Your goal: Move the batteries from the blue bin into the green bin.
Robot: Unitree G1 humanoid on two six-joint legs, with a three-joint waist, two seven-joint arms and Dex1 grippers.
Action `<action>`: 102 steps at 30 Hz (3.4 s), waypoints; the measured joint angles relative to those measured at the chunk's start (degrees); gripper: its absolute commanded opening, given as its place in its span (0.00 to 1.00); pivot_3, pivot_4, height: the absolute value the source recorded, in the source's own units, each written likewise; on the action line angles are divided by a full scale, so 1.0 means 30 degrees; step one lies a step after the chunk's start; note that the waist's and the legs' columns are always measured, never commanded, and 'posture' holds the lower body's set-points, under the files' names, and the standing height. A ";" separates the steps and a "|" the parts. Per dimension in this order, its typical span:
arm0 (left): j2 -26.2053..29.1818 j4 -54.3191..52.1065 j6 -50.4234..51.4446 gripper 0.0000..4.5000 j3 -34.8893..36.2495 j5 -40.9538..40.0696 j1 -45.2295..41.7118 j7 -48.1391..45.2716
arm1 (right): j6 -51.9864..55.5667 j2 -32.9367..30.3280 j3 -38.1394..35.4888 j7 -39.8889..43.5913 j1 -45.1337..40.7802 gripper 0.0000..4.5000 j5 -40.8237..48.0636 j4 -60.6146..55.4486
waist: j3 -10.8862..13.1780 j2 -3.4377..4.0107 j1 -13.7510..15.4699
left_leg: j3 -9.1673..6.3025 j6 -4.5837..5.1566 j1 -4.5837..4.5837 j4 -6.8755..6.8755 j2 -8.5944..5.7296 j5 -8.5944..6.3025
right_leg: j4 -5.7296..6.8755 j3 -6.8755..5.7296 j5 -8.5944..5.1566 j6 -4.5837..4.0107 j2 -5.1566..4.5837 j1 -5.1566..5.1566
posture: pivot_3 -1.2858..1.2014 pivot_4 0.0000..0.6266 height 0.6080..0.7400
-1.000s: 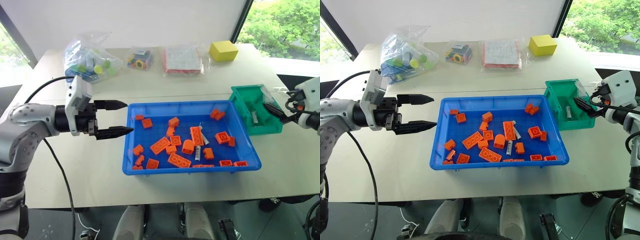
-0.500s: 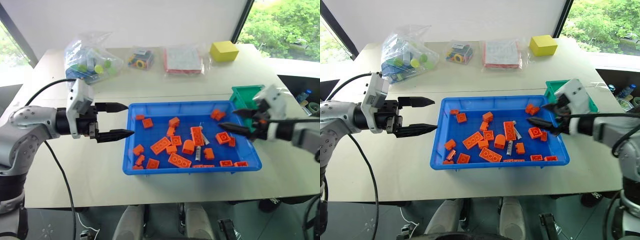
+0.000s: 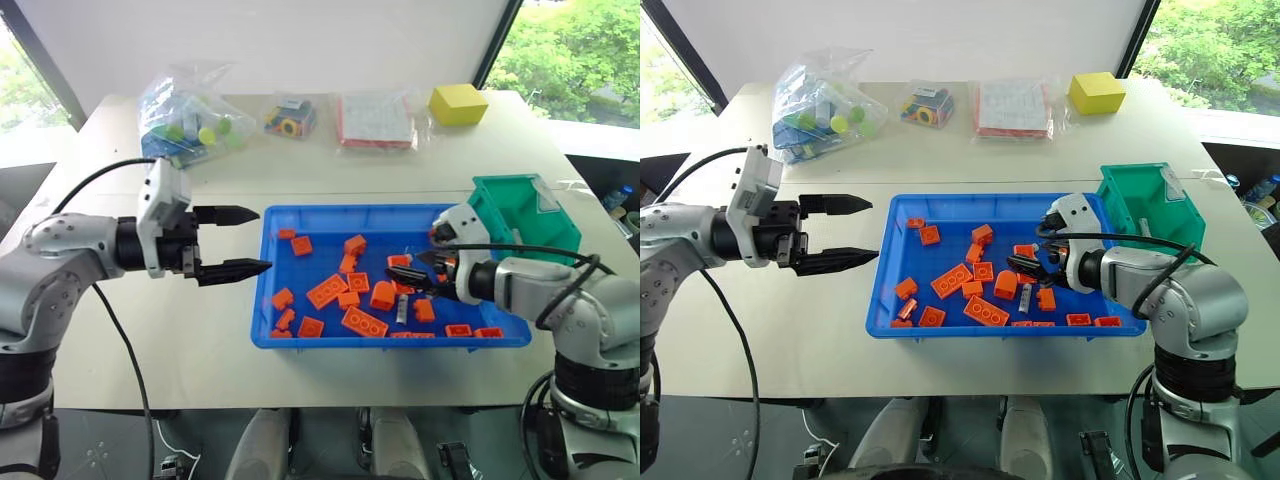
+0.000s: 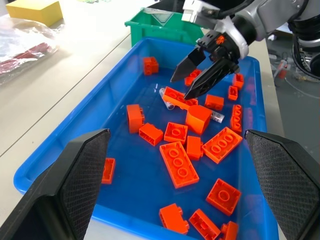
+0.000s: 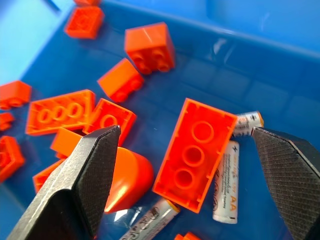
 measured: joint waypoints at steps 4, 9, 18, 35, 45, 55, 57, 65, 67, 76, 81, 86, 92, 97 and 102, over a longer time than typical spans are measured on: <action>0.0001 -0.0032 0.0069 1.00 0.0002 -0.0174 -0.0011 0.0115 | -0.0768 -0.0068 0.0725 -0.0088 0.0156 0.96 -0.0372 0.0497 | 0.0000 0.0000 -0.0033 | 0.0001 0.0000 0.0002 -0.0002 0.0003 0.0000 | 0.0003 -0.0002 0.0019 0.0037 0.0002 -0.0001 | 0.52 0.24 0.64; 0.0006 -0.0126 0.0074 1.00 0.0021 -0.0200 -0.0012 0.0309 | -0.1710 -0.0058 0.1568 -0.0114 0.0322 0.96 -0.0906 0.1281 | 0.0000 0.0000 -0.0032 | 0.0001 0.0001 0.0004 -0.0001 0.0002 0.0000 | 0.0006 -0.0003 0.0020 0.0040 0.0003 0.0000 | 0.52 0.24 0.64; 0.0008 -0.0199 0.0070 1.00 0.0044 -0.0197 -0.0164 0.0426 | -0.2506 0.0167 0.2365 -0.0156 0.0078 0.32 -0.1264 0.1879 | 0.0000 0.0000 -0.0030 | 0.0000 0.0001 0.0003 -0.0001 0.0001 0.0000 | 0.0005 -0.0004 0.0020 0.0041 0.0003 0.0000 | 0.52 0.24 0.64; -0.0206 -0.0104 -0.0135 1.00 0.0050 -0.0141 -0.0484 0.0704 | -0.1286 0.0262 0.2299 0.0046 -0.4453 0.32 -0.0781 0.1897 | 0.0002 -0.0003 0.0026 | -0.0010 0.0005 -0.0007 -0.0004 -0.0009 -0.0002 | 0.0003 -0.0018 0.0019 0.0047 -0.0005 -0.0001 | 0.52 0.24 0.64; -0.0155 -0.0257 -0.0135 1.00 0.0361 -0.0149 -0.0090 0.0752 | -0.3528 -0.4858 0.3082 0.2966 -0.0295 0.32 -0.0771 0.0231 | 0.0007 -0.0003 -0.0093 | -0.0005 0.0014 0.0001 -0.0007 0.0015 -0.0008 | -0.0020 -0.0018 0.0014 0.0054 0.0011 0.0010 | 0.52 0.24 0.64; -0.0199 -0.0389 -0.0446 1.00 0.0327 0.0215 0.0223 0.0415 | 0.2011 -0.3757 -0.0054 0.4406 -0.0394 0.32 0.3769 -0.0930 | 0.0013 -0.0014 0.0080 | -0.0031 0.0020 -0.0020 -0.0007 0.0021 -0.0014 | -0.0096 -0.0053 0.0018 0.0044 0.0009 0.0035 | 0.52 0.24 0.64; -0.0220 -0.0396 -0.0446 1.00 0.0324 0.0226 0.0223 0.0409 | 0.2213 -0.3882 -0.0191 0.4042 0.0023 0.32 0.4224 -0.1016 | 0.0012 -0.0015 0.0108 | -0.0038 0.0029 -0.0023 -0.0008 0.0018 -0.0020 | -0.0160 -0.0067 0.0017 0.0039 0.0008 0.0067 | 0.52 0.24 0.64; -0.0241 -0.0589 -0.0420 1.00 0.0325 0.0201 0.0292 0.0418 | 0.2224 -0.4140 -0.0004 0.2821 0.1576 0.32 0.5076 -0.0996 | 0.0012 -0.0015 0.0018 | -0.0031 0.0065 -0.0032 -0.0015 0.0009 -0.0042 | -0.0222 -0.0071 0.0030 0.0056 0.0006 0.0087 | 0.52 0.24 0.64; -0.0239 -0.0627 -0.0381 1.00 0.0325 0.0188 0.0341 0.0418 | 0.2225 -0.4136 0.0360 0.2700 0.1764 0.43 0.5070 -0.0996 | 0.0012 -0.0015 0.0025 | -0.0033 0.0065 -0.0031 -0.0015 0.0010 -0.0041 | -0.0220 -0.0072 0.0030 0.0054 0.0007 0.0087 | 0.52 0.24 0.64; -0.0227 -0.0660 -0.0023 1.00 0.0349 -0.0043 0.0288 0.0456 | 0.1755 -0.3739 0.1743 0.1959 0.1187 0.79 0.4109 -0.0410 | 0.0006 -0.0025 0.0021 | -0.0028 0.0065 -0.0014 -0.0010 0.0009 -0.0041 | -0.0225 -0.0072 0.0029 0.0048 0.0003 0.0103 | 0.52 0.24 0.64; -0.0228 -0.0751 -0.0010 1.00 0.0349 -0.0051 0.0254 0.0629 | 0.1184 -0.3695 0.2423 0.1905 0.0905 0.79 0.3543 -0.0258 | 0.0004 -0.0028 0.0022 | -0.0029 0.0065 -0.0013 -0.0011 0.0009 -0.0041 | -0.0225 -0.0072 0.0030 0.0049 0.0005 0.0106 | 0.52 0.24 0.64; -0.0233 -0.0754 -0.0014 1.00 0.0349 -0.0051 0.0049 0.0811 | 0.0363 -0.3824 0.3293 0.1920 0.0863 0.53 0.2874 -0.0250 | -0.0007 -0.0045 -0.0003 | -0.0028 0.0064 0.0004 -0.0010 0.0018 -0.0041 | -0.0224 -0.0072 0.0030 0.0045 0.0012 0.0112 | 0.52 0.24 0.64; -0.0233 -0.0747 -0.0016 1.00 0.0348 -0.0052 0.0048 0.0770 | 0.0066 -0.4216 0.3904 0.2342 0.0823 0.01 0.2718 -0.0277 | -0.0006 -0.0044 0.0019 | -0.0028 0.0064 -0.0006 -0.0014 0.0015 -0.0042 | -0.0231 -0.0073 0.0034 0.0041 0.0009 0.0109 | 0.52 0.24 0.64; -0.0361 -0.0748 -0.0016 1.00 0.0325 -0.0149 0.0046 0.0656 | 0.0370 -0.4405 0.3800 0.2616 0.0711 0.01 0.2914 -0.0367 | -0.0005 -0.0042 0.0037 | -0.0029 0.0064 -0.0008 -0.0014 0.0012 -0.0042 | -0.0231 -0.0073 0.0034 0.0042 0.0007 0.0108 | 0.52 0.24 0.64; -0.0377 -0.0747 -0.0015 1.00 -0.0088 -0.0166 0.0003 0.0129 | 0.1482 -0.4828 0.2038 0.3198 -0.0562 0.01 0.3788 -0.0530 | 0.0006 -0.0031 0.0019 | -0.0019 0.0064 -0.0015 -0.0012 0.0011 -0.0042 | -0.0231 -0.0072 0.0035 0.0042 0.0004 0.0099 | 0.52 0.24 0.64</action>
